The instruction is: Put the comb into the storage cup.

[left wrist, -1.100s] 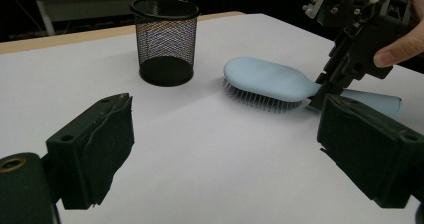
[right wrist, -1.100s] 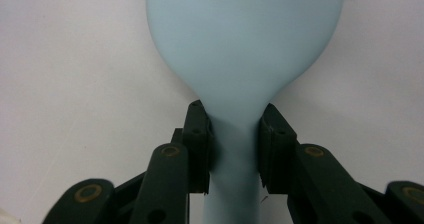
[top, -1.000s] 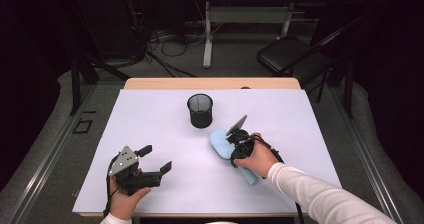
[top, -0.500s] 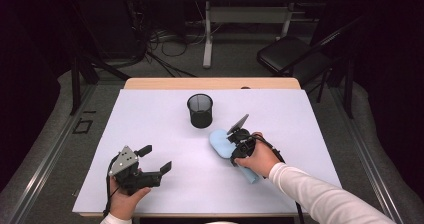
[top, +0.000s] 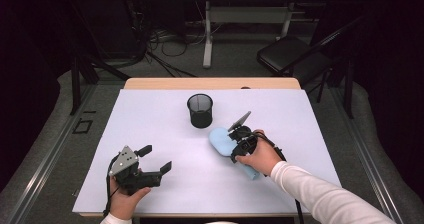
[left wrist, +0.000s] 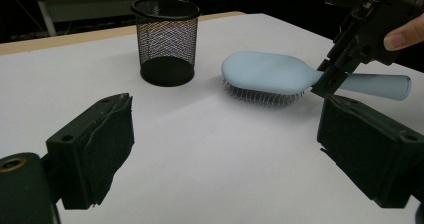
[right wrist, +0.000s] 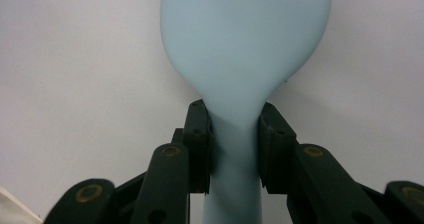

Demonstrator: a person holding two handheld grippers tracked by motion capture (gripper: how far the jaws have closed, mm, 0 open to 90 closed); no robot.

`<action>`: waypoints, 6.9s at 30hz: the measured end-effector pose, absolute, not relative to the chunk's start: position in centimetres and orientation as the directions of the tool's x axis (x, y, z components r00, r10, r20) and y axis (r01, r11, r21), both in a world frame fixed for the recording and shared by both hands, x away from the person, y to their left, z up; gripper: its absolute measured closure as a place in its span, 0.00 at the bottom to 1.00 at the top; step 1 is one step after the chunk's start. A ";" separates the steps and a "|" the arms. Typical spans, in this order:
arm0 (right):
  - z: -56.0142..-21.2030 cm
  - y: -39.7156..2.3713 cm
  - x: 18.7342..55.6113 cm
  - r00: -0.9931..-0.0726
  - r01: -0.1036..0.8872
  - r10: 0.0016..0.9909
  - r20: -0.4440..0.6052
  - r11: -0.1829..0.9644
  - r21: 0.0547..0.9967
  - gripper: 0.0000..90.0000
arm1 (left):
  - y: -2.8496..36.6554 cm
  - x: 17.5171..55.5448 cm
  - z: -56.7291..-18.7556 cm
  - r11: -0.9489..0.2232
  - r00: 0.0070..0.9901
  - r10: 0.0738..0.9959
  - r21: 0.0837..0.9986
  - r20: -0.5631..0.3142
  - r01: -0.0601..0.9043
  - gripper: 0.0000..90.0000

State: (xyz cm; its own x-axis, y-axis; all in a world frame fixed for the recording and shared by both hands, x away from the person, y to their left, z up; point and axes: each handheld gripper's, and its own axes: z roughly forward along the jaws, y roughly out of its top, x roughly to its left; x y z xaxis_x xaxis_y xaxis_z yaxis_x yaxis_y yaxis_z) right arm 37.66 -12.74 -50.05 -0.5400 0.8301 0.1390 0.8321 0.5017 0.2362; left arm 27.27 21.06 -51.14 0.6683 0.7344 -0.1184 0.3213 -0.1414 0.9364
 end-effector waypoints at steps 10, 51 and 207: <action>-49.1 -12.9 37.3 -0.536 0.825 0.826 0.172 0.470 0.316 0.78 | 21.0 27.3 -51.2 -0.142 0.667 0.736 0.936 -0.117 0.321 0.09; -46.1 -14.3 34.7 -0.653 0.619 0.742 0.149 0.410 0.670 0.79 | 20.9 27.3 -51.3 -0.147 0.662 0.743 0.939 -0.104 0.312 0.09; -45.5 -15.9 34.5 -0.818 0.420 0.475 0.324 0.109 0.901 0.79 | 11.8 40.4 -39.9 -0.090 0.735 0.481 0.806 -0.479 0.585 0.16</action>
